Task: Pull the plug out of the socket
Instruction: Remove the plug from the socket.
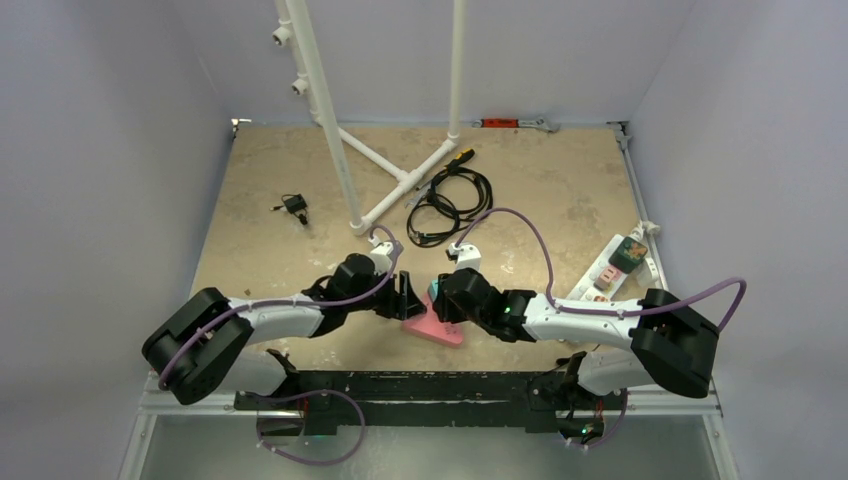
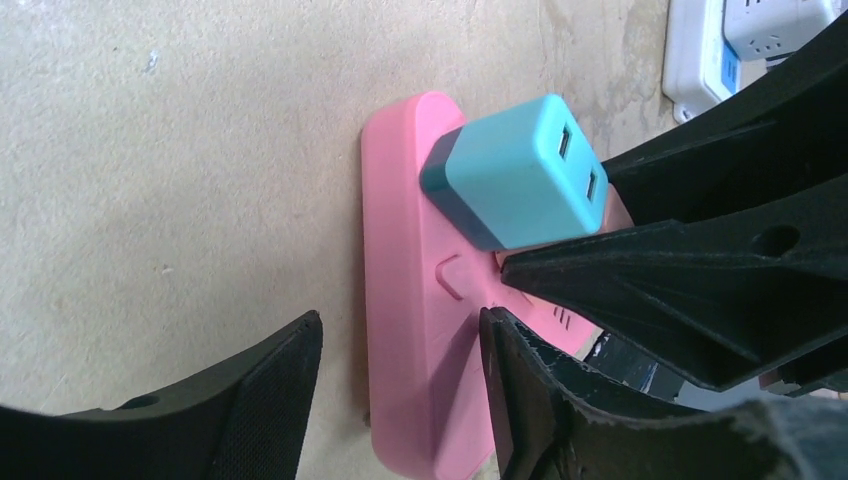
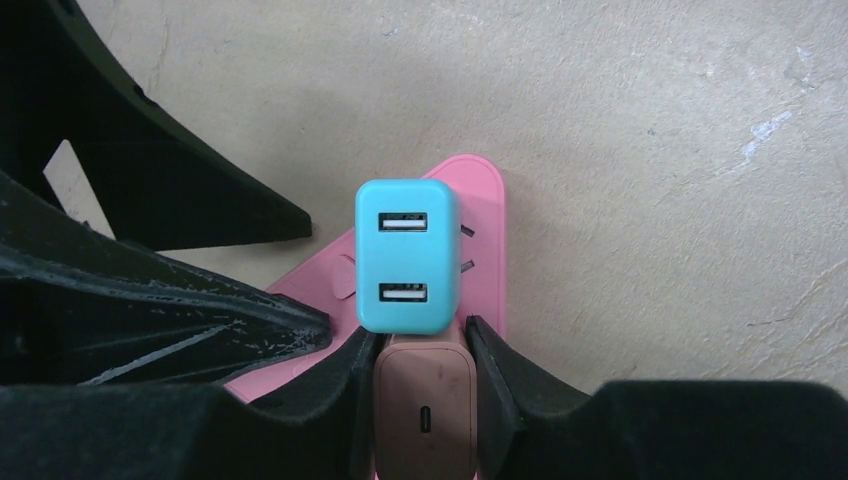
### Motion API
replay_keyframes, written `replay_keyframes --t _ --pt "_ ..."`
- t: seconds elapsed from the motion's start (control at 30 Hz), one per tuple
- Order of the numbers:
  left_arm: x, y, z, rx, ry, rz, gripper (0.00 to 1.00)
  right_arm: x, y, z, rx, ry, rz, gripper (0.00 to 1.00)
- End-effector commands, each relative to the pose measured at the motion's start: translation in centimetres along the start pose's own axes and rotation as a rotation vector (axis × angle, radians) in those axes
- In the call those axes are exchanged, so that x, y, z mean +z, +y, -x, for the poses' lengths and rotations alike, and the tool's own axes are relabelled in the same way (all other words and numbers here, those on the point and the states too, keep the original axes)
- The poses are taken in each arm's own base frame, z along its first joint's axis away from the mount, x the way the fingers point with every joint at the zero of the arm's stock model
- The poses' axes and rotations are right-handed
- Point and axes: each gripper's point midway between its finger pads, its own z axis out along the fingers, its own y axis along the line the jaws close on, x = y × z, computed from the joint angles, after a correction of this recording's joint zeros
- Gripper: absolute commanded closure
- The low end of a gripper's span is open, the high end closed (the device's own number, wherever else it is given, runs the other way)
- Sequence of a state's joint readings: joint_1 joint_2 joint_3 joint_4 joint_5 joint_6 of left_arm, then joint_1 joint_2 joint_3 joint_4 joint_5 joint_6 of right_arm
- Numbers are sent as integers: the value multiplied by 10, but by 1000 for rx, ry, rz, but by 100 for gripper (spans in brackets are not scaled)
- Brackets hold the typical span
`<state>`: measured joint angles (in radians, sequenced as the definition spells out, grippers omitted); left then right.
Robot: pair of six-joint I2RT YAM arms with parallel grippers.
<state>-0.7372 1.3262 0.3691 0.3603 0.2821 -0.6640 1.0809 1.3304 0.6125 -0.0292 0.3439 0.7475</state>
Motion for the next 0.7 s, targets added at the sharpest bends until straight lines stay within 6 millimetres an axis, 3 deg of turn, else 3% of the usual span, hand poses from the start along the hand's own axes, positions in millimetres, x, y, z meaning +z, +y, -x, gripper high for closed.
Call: replay_keyframes --t 0.0,0.23,0.67 --pt "7 -26 29 61 -71 -133 43 -3 16 12 14 -44 72 100" --pt "17 -23 25 77 -36 -153 51 -3 20 12 14 -43 94 100" --pt "19 -14 -8 21 27 -190 69 -1 12 14 31 -56 44 100"
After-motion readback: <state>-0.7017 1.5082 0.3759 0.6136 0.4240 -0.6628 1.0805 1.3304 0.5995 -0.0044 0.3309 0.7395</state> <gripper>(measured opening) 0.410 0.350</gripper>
